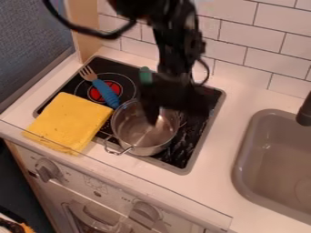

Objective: Moove the silver pot to the right top burner

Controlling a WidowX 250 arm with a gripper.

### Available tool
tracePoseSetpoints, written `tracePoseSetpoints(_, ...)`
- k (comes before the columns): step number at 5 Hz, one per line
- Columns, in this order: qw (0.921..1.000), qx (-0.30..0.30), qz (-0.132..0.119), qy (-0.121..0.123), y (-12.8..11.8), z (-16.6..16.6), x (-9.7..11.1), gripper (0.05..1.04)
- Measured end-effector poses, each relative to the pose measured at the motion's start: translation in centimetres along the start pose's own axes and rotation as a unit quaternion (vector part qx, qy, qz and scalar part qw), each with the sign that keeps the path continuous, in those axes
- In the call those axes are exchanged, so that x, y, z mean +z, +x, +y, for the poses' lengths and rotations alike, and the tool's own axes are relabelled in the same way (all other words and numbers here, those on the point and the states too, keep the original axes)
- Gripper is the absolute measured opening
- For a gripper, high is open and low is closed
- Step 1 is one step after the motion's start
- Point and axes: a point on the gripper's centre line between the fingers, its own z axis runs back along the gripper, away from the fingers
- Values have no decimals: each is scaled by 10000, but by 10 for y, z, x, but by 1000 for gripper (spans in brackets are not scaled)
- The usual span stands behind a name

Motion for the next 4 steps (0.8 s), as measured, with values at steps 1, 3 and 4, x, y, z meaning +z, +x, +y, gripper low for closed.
tracePoseSetpoints(1, 9999, -87, 76, 42, -1, -8, -16, 952)
tracePoseSetpoints(3, 9997, -99, 63, 201, 4, -25, -20, 371)
tracePoseSetpoints(4, 9998, -53, 55, 199, 4, -25, -20, 162)
